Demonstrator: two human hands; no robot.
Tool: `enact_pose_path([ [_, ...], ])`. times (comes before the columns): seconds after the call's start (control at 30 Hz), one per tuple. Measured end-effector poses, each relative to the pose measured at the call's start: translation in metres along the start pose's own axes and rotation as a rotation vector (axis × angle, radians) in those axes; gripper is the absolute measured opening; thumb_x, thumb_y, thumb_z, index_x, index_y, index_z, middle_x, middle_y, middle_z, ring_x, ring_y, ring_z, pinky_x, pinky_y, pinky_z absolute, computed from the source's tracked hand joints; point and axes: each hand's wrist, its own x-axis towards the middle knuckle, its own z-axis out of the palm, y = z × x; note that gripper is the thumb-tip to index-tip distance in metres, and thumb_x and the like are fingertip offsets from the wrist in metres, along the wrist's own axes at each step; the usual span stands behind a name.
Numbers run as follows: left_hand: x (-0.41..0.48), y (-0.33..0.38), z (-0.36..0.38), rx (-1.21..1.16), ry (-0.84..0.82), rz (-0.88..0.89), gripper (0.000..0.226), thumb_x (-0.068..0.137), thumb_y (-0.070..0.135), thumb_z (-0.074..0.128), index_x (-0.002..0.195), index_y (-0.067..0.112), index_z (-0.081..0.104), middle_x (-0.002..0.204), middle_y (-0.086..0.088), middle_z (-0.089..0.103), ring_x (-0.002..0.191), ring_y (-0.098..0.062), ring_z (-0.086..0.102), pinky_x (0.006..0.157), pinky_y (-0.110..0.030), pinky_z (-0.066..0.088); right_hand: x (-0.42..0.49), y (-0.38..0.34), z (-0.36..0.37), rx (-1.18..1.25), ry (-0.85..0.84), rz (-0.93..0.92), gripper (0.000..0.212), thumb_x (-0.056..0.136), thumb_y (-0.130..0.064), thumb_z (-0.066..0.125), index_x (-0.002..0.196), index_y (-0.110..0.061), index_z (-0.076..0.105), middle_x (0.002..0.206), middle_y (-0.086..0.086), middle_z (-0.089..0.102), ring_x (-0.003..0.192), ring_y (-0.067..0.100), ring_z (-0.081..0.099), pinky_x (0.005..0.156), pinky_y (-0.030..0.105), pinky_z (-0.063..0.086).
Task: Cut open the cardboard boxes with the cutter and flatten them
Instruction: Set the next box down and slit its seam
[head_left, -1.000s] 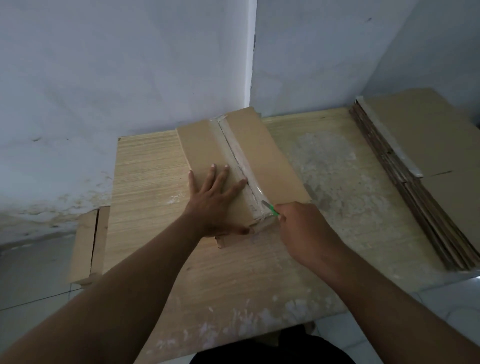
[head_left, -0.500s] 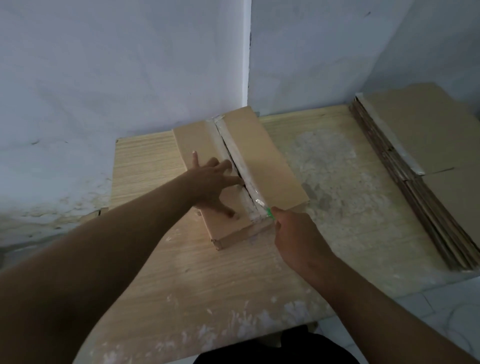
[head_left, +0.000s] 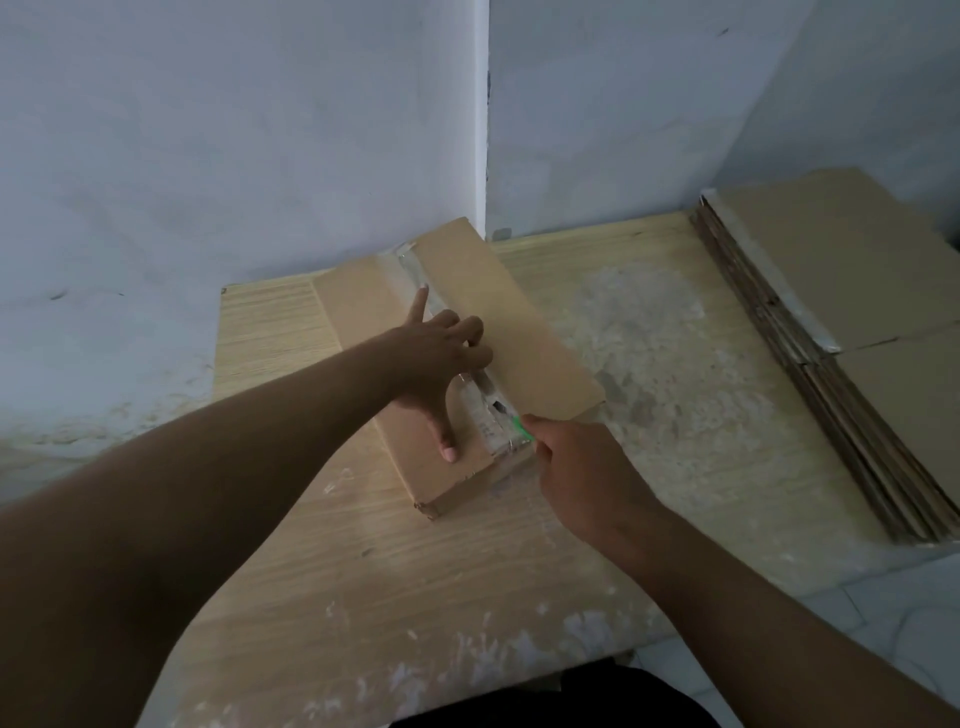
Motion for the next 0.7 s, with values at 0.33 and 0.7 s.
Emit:
enact_pose_path([
  [0.33,-0.002,0.003,-0.002,-0.054,-0.019,-0.005,0.138,0.043,0.099,0.065,0.156,0.028,0.030,0.154,-0.003,0.031,0.145,-0.028,0.034,0.117,-0.077,0.000,0.007,0.006,-0.015,-0.081,-0.079,-0.034,0.046,0.098,-0.011,0.045,0.137,-0.030,0.059,0.122,0.004,0.071,0.094,0.019,0.069,0.081,0.030,0.056],
  [0.7,0.001,0.001,-0.002,-0.053,-0.001,0.026,0.137,0.043,0.097,0.068,0.154,0.027,0.030,0.155,-0.007,0.029,0.145,-0.029,0.036,0.118,-0.076,0.001,0.002,0.017,-0.045,-0.036,-0.171,-0.043,0.037,0.103,-0.016,0.046,0.134,-0.026,0.064,0.133,0.000,0.066,0.086,0.006,0.064,0.063,0.004,0.038],
])
